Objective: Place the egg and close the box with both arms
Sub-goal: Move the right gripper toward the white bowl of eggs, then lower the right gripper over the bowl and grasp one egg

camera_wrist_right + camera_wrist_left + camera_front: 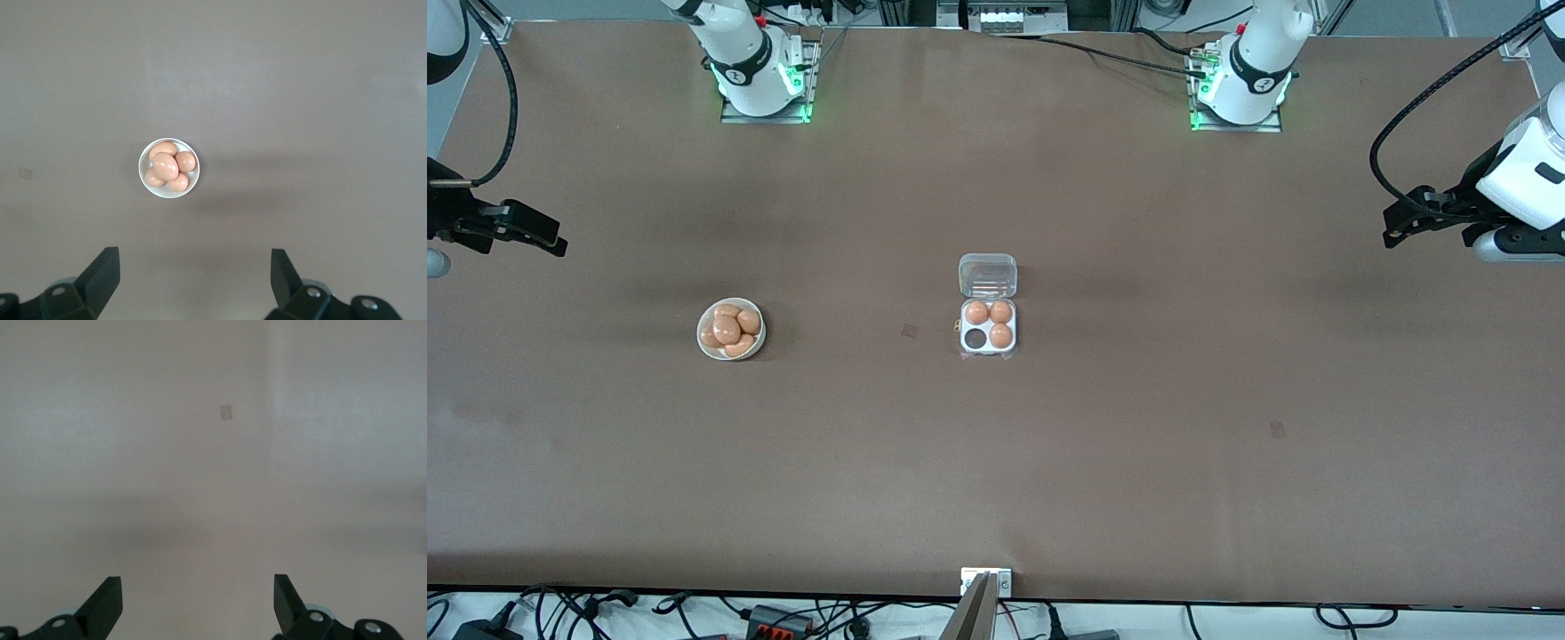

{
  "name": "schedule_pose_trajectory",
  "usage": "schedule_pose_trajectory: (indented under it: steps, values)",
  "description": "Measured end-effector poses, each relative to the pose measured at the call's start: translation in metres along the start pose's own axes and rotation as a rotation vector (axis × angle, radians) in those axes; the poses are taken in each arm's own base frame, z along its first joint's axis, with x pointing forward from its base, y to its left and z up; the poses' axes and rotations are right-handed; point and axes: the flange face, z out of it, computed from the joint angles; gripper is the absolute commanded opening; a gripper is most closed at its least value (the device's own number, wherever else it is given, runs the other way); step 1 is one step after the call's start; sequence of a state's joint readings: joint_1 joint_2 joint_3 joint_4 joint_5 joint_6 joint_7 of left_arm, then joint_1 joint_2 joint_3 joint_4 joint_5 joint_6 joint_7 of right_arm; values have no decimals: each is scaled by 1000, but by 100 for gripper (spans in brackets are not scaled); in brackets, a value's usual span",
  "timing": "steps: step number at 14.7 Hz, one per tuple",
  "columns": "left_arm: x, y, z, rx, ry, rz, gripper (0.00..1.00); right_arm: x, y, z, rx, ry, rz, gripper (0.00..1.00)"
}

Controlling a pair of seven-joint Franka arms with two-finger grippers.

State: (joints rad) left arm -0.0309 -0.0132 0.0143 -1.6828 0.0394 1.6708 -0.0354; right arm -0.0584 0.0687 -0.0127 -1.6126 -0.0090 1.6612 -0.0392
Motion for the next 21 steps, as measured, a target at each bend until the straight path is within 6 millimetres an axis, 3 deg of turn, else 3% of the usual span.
schedule_pose_trajectory:
  steps: [9,12,16,21]
  values:
    - [0,0,0,0,0,0,100,-1,1,0,0,2,2,100]
    - [0,0,0,0,0,0,100,8,-1,12,-1,8,-1,100]
    - [0,0,0,0,0,0,100,30,-17,63,1,-44,-30,100]
    - [0,0,0,0,-1,0,100,69,-50,178,-1,-113,-74,100]
